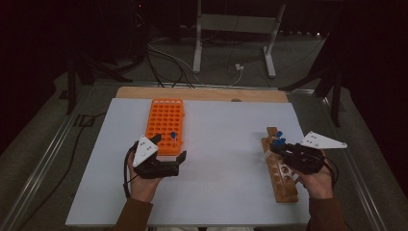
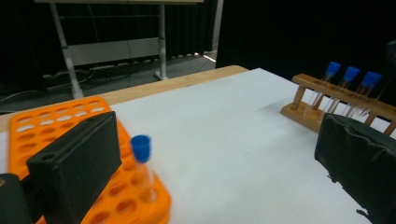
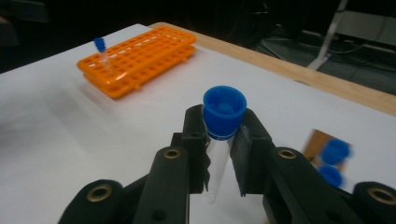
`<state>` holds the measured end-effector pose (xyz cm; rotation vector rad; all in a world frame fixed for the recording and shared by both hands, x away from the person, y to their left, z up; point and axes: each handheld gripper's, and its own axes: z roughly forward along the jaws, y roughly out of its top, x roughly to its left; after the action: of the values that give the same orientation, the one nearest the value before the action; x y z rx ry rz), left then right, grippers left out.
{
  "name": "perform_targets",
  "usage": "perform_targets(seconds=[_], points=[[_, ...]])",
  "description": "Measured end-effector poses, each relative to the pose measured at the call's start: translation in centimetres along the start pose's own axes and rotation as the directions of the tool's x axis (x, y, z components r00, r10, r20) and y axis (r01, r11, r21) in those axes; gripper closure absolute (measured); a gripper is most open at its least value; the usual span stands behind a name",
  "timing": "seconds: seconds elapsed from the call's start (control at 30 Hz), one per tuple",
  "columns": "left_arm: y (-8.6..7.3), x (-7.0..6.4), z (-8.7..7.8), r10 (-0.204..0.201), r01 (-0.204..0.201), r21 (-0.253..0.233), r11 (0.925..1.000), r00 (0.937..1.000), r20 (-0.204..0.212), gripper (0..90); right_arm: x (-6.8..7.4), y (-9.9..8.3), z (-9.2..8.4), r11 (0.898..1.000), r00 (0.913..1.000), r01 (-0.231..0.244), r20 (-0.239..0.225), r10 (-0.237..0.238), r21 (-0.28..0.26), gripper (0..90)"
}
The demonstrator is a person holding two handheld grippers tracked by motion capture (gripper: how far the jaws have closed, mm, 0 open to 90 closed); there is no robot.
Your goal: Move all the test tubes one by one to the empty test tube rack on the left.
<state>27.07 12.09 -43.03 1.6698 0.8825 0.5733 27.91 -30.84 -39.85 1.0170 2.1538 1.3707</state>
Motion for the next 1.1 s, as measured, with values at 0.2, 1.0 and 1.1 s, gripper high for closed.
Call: perform_targets(seconds=[0.2,1.0,1.1], points=[[0.3,-1.3,1.7,0.007,-0.007,0.012,0.9999,0.9992,0.039,1.3,1.2,0.4,1.3,1.000,0.9991,-0.001,-0.043,0.001,-0.002,76.7],[-0.7,-6.9,8.0,0.055,-0.072,0.075,0.9946,0.9776,0.203,9.7,4.9,0.6,4.8,1.000,0.9947,-0.005,-0.103,0.007,0.025,76.7],[-0.8,-7.7,8.4,0.060,-0.082,0.081,0.9934,0.9678,0.244,17.2,5.3,0.6,5.1,1.000,0.9938,0.001,-0.111,0.002,0.025,76.6]])
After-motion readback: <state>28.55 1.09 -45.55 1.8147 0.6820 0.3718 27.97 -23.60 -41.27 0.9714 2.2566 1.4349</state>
